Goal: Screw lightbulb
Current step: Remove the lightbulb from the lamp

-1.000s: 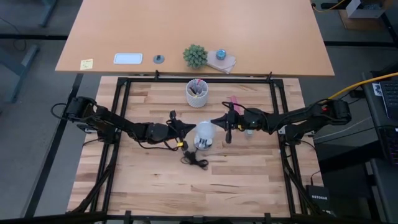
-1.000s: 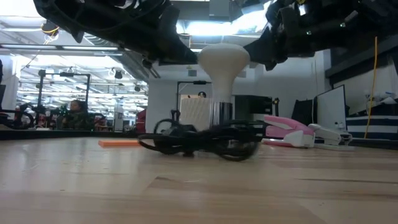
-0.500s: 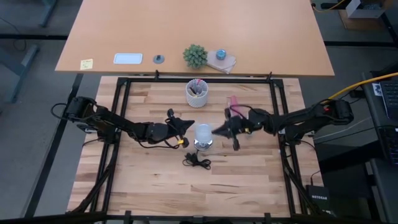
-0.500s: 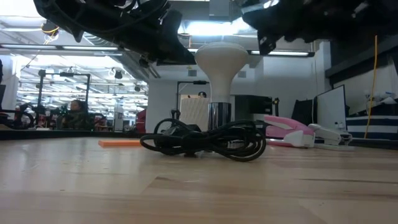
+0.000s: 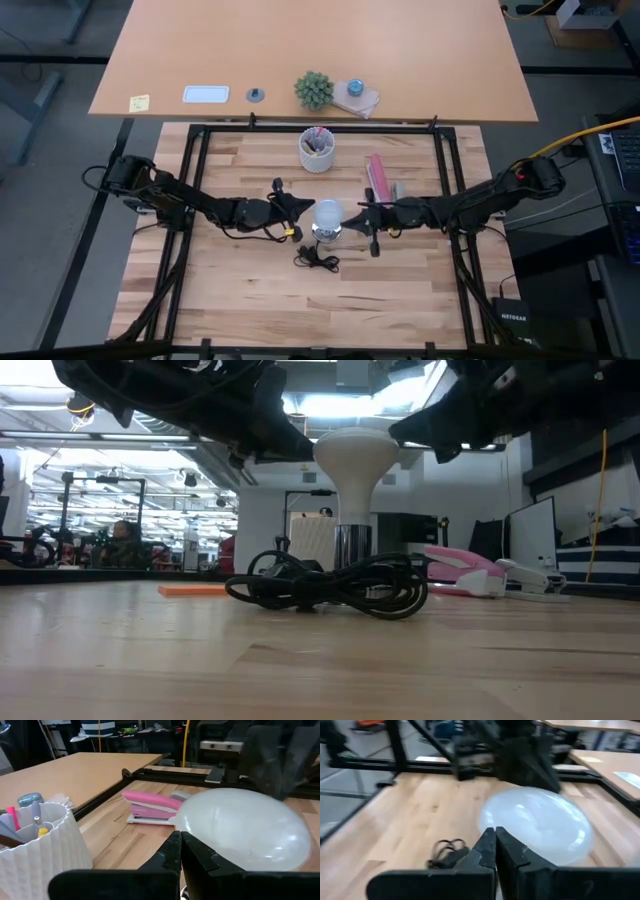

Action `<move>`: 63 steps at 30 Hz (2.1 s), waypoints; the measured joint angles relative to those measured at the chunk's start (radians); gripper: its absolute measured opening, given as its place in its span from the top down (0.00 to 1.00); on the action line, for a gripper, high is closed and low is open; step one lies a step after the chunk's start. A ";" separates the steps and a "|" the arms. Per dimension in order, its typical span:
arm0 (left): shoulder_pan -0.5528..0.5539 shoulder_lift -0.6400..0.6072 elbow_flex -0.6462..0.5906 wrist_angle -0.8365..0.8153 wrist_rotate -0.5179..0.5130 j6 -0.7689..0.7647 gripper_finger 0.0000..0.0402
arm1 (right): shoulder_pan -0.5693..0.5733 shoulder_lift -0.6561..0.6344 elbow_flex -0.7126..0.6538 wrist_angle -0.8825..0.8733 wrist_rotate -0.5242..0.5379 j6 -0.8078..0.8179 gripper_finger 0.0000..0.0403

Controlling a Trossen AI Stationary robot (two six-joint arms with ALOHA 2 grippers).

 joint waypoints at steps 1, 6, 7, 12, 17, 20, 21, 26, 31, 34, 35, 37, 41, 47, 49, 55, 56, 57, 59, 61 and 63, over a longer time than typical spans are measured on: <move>-0.003 0.000 0.000 -0.001 0.001 0.000 1.00 | 0.000 0.007 0.000 0.006 0.009 0.000 1.00; -0.021 0.000 -0.001 -0.001 -0.003 0.000 1.00 | 0.002 0.031 0.001 0.022 0.031 0.000 1.00; -0.025 0.000 -0.001 -0.001 -0.005 0.000 1.00 | 0.002 0.032 0.001 0.023 0.043 0.000 1.00; -0.044 0.000 -0.002 -0.004 -0.020 -0.002 1.00 | 0.003 0.032 0.001 0.017 0.102 0.000 1.00; -0.059 -0.001 -0.002 -0.006 -0.022 -0.004 1.00 | 0.003 0.032 0.001 0.012 0.113 0.000 1.00; -0.069 -0.001 -0.002 -0.007 -0.024 -0.014 1.00 | 0.003 0.032 0.001 0.009 0.123 0.001 1.00; -0.073 -0.001 -0.002 -0.007 -0.025 -0.017 1.00 | 0.003 0.032 0.001 0.009 0.124 0.001 1.00; -0.094 -0.003 -0.002 -0.027 -0.051 -0.035 1.00 | 0.003 0.032 0.000 0.007 0.153 0.002 1.00; -0.127 -0.002 -0.001 -0.021 -0.033 -0.048 1.00 | -0.004 0.032 0.000 0.014 0.252 0.001 1.00; -0.149 0.002 0.000 -0.030 -0.005 -0.047 1.00 | -0.007 0.035 0.003 0.016 0.317 0.004 1.00; -0.153 0.002 0.000 -0.023 -0.012 -0.049 1.00 | -0.008 0.034 0.003 0.016 0.318 0.003 1.00; -0.159 0.002 0.001 -0.017 -0.032 -0.048 1.00 | -0.019 0.035 0.003 0.021 0.311 0.003 1.00; -0.167 0.002 0.001 -0.012 -0.038 -0.046 1.00 | -0.033 0.037 -0.001 0.004 0.304 0.003 1.00; -0.164 0.002 0.000 0.008 -0.056 -0.004 1.00 | -0.028 0.036 -0.001 0.044 0.303 -0.051 1.00; -0.165 0.001 0.000 0.033 -0.057 0.019 1.00 | -0.028 0.037 -0.002 0.080 0.303 -0.074 1.00; -0.164 0.001 0.000 0.119 -0.083 0.102 1.00 | -0.026 -0.020 -0.001 0.119 0.299 -0.131 1.00; -0.163 0.000 0.000 0.125 -0.100 0.109 1.00 | -0.026 -0.036 0.000 0.116 0.293 -0.131 1.00; -0.162 0.000 0.000 0.125 -0.124 0.113 1.00 | -0.026 -0.055 0.000 0.104 0.281 -0.126 1.00; -0.161 0.000 0.000 0.121 -0.188 0.113 1.00 | -0.014 -0.091 0.000 0.069 0.215 -0.100 1.00; -0.158 0.000 0.000 0.119 -0.254 0.113 1.00 | 0.001 -0.112 0.001 0.047 0.128 -0.066 1.00; -0.147 0.000 0.000 0.110 -0.283 0.109 1.00 | 0.023 -0.119 0.001 0.018 0.061 -0.035 1.00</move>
